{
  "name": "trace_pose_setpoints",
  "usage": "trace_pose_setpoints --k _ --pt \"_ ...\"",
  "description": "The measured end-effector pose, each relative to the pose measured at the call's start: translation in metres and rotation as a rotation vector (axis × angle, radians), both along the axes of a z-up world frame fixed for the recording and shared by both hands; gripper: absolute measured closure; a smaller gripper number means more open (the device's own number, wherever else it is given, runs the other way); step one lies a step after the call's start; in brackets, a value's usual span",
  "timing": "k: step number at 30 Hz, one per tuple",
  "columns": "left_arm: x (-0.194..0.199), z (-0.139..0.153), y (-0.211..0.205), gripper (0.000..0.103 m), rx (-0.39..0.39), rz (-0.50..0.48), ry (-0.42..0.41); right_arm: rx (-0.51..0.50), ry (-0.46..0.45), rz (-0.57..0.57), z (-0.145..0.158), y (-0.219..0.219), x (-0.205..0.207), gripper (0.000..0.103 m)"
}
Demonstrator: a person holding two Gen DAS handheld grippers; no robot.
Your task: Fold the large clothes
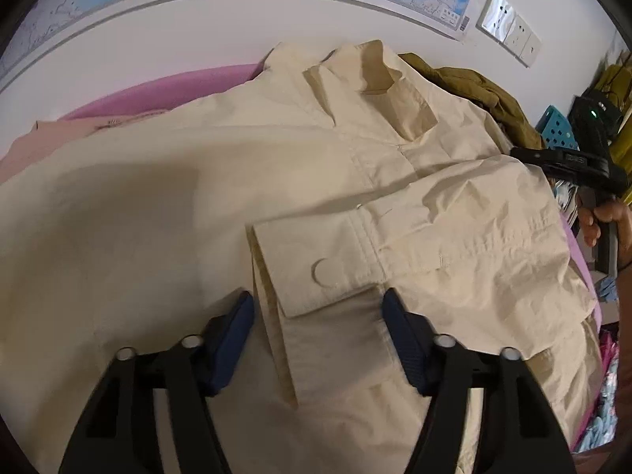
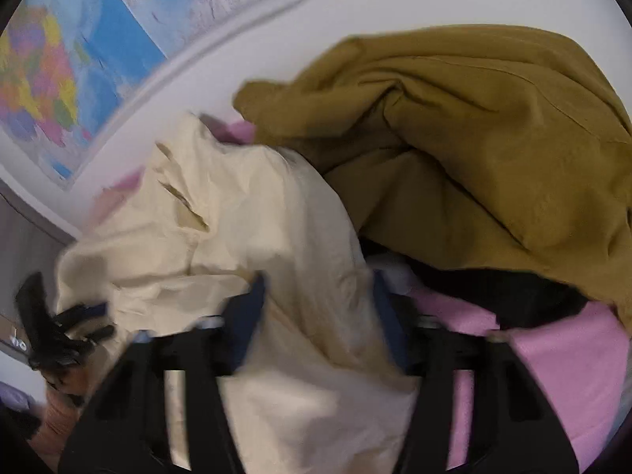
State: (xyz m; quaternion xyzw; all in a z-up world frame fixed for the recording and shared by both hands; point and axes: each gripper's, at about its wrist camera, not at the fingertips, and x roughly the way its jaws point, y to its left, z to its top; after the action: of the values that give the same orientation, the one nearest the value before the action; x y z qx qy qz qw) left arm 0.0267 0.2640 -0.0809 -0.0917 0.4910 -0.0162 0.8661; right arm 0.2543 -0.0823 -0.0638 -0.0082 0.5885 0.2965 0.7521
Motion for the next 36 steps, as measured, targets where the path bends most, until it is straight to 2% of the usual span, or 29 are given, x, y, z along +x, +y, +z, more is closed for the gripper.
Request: trace_pose_setpoints --k 1,2,3,4,7,10,12,13,14,15,16,19,21,22,23,25,27,31,33,36 --pt "0.0 -0.001 -0.001 0.072 0.027 0.005 -0.001 -0.03 -0.011 0.033 -0.001 0.003 -0.001 0.089" --pt "0.002 -0.002 -0.001 0.081 0.042 0.008 0.004 -0.071 -0.034 0.047 0.002 0.004 -0.002 0.097" --pt "0.002 -0.003 0.001 0.096 0.056 0.015 0.01 -0.113 -0.089 0.05 0.012 0.001 -0.002 0.098" --pt "0.0 -0.003 0.006 0.1 0.047 0.026 0.009 -0.117 -0.12 0.045 0.02 -0.002 -0.001 0.098" --pt "-0.008 -0.005 0.019 0.102 0.03 0.048 0.021 -0.067 -0.221 -0.009 0.061 -0.017 0.007 0.099" --pt "-0.016 -0.01 0.019 0.102 0.046 0.021 0.024 -0.079 -0.261 -0.033 0.065 -0.015 0.009 0.099" --pt "-0.02 -0.011 0.016 0.101 0.059 -0.008 0.016 -0.136 -0.273 -0.043 0.052 -0.011 0.011 0.098" --pt "-0.022 -0.009 0.016 0.095 0.058 -0.012 0.006 -0.161 -0.27 -0.04 0.044 -0.007 0.011 0.098" --pt "-0.023 -0.007 0.017 0.085 0.055 -0.005 0.002 -0.174 -0.267 -0.039 0.039 -0.006 0.01 0.098" --pt "-0.021 -0.004 0.019 0.065 0.03 -0.005 0.004 -0.166 -0.254 -0.051 0.034 -0.008 0.01 0.098" --pt "-0.018 -0.002 0.02 0.058 0.007 -0.011 0.001 -0.152 -0.241 -0.067 0.033 -0.008 0.011 0.098" --pt "-0.006 0.003 0.019 0.054 0.001 -0.023 -0.006 -0.115 -0.222 -0.094 0.034 -0.017 0.01 0.097" --pt "0.006 0.001 0.014 0.055 -0.008 -0.034 0.004 -0.118 -0.23 -0.1 0.039 -0.025 0.01 0.095" --pt "0.011 -0.001 0.012 0.063 -0.003 -0.036 0.003 -0.129 -0.241 -0.114 0.042 -0.027 0.009 0.089" --pt "0.013 -0.003 0.01 0.067 0.01 -0.039 0.003 -0.131 -0.249 -0.128 0.045 -0.029 0.008 0.076" --pt "0.019 -0.011 0.007 0.08 0.01 -0.031 0.034 -0.117 -0.287 -0.121 0.058 -0.029 -0.003 0.067" --pt "0.02 -0.012 0.008 0.08 0.005 -0.02 0.031 -0.09 -0.345 -0.113 0.074 -0.03 -0.021 0.061" --pt "0.003 -0.003 0.015 0.068 0.014 -0.006 -0.014 0.01 -0.397 -0.035 0.094 -0.017 -0.066 0.058" --pt "-0.011 0.006 0.019 0.061 0.004 -0.003 -0.05 0.055 -0.383 0.063 0.09 0.001 -0.089 0.059" --pt "-0.039 0.026 0.025 0.052 0.009 0.013 -0.135 0.066 -0.295 0.252 0.067 0.048 -0.124 0.058"
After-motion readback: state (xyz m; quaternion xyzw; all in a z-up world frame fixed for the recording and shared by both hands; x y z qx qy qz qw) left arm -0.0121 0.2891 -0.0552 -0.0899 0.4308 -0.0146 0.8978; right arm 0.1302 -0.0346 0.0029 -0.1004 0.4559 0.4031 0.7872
